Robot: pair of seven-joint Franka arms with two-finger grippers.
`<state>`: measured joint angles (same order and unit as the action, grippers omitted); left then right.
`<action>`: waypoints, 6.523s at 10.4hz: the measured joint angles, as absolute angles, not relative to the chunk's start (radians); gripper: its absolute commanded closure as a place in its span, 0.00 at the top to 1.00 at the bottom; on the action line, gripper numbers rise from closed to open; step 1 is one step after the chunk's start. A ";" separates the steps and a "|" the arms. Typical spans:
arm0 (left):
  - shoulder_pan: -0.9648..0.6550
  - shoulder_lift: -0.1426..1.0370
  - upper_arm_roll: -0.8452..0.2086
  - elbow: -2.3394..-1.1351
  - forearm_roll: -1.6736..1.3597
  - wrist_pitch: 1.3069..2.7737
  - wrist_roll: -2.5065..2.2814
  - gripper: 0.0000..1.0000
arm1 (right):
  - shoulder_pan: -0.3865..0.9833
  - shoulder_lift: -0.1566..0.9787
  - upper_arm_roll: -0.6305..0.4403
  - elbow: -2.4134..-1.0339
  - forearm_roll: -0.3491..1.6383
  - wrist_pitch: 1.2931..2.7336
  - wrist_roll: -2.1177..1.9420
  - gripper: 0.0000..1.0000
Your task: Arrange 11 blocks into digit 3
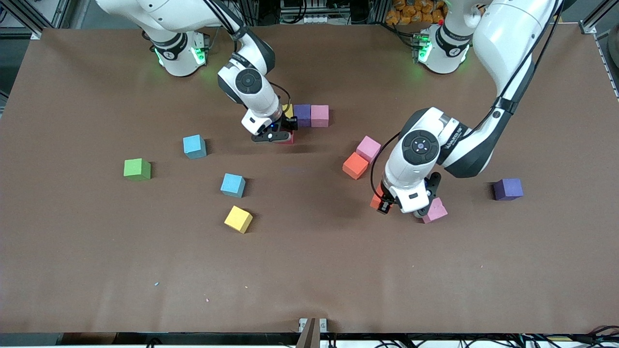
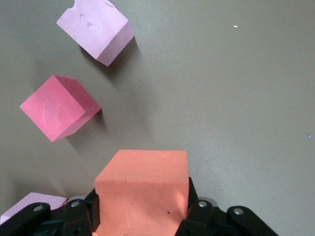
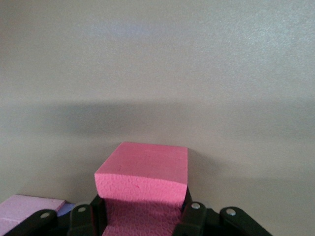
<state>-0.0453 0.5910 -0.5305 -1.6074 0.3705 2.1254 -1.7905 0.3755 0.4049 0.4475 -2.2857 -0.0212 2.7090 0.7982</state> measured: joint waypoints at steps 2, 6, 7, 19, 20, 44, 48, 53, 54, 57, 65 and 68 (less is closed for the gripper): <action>-0.043 0.582 -0.530 -1.607 0.370 2.120 -1.791 0.00 | 0.376 0.405 0.447 -2.286 -0.021 2.710 0.798 0.20; -0.042 0.575 -0.531 -1.607 0.370 2.110 -1.791 0.00 | 0.376 0.405 0.448 -2.286 -0.021 2.711 0.798 0.79; -0.042 0.575 -0.531 -1.606 0.370 2.110 -1.791 0.00 | 0.376 0.407 0.448 -2.287 -0.021 2.713 0.799 0.87; -0.040 0.575 -0.531 -1.602 0.370 2.110 -1.791 0.00 | 0.374 0.350 0.442 -2.264 -0.024 2.649 0.788 1.00; -0.040 0.574 -0.531 -1.601 0.370 2.110 -1.791 0.00 | 0.371 0.333 0.441 -2.261 -0.024 2.624 0.775 1.00; -0.041 0.570 -0.536 -1.592 0.370 2.095 -1.791 0.00 | 0.308 0.472 0.112 -1.966 -0.100 2.458 0.647 0.92; -0.041 0.570 -0.536 -1.592 0.370 2.095 -1.791 0.00 | 0.307 0.506 0.110 -1.966 -0.101 2.479 0.656 0.57; -0.041 0.570 -0.536 -1.592 0.370 2.095 -1.791 0.00 | 0.307 0.510 0.109 -1.963 -0.101 2.483 0.656 0.27; -0.041 0.570 -0.536 -1.592 0.370 2.095 -1.791 0.00 | 0.307 0.510 0.109 -1.962 -0.101 2.482 0.656 0.27; -0.040 0.569 -0.536 -1.591 0.370 2.095 -1.791 0.00 | 0.308 0.510 0.110 -1.959 -0.102 2.481 0.656 0.27; -0.046 0.565 -0.543 -1.570 0.320 2.056 -1.794 0.00 | 0.310 0.491 0.211 -1.876 -0.069 2.302 0.668 0.28; -0.048 0.565 -0.543 -1.569 0.314 2.043 -1.797 0.00 | 0.317 0.491 0.286 -1.876 -0.041 2.292 0.704 0.28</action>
<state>-0.0475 0.5650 -0.5435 -1.5693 0.3144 2.0432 -1.7966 0.3171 0.4905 0.2863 -1.8761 -0.0411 2.2917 0.7039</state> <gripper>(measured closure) 0.383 0.529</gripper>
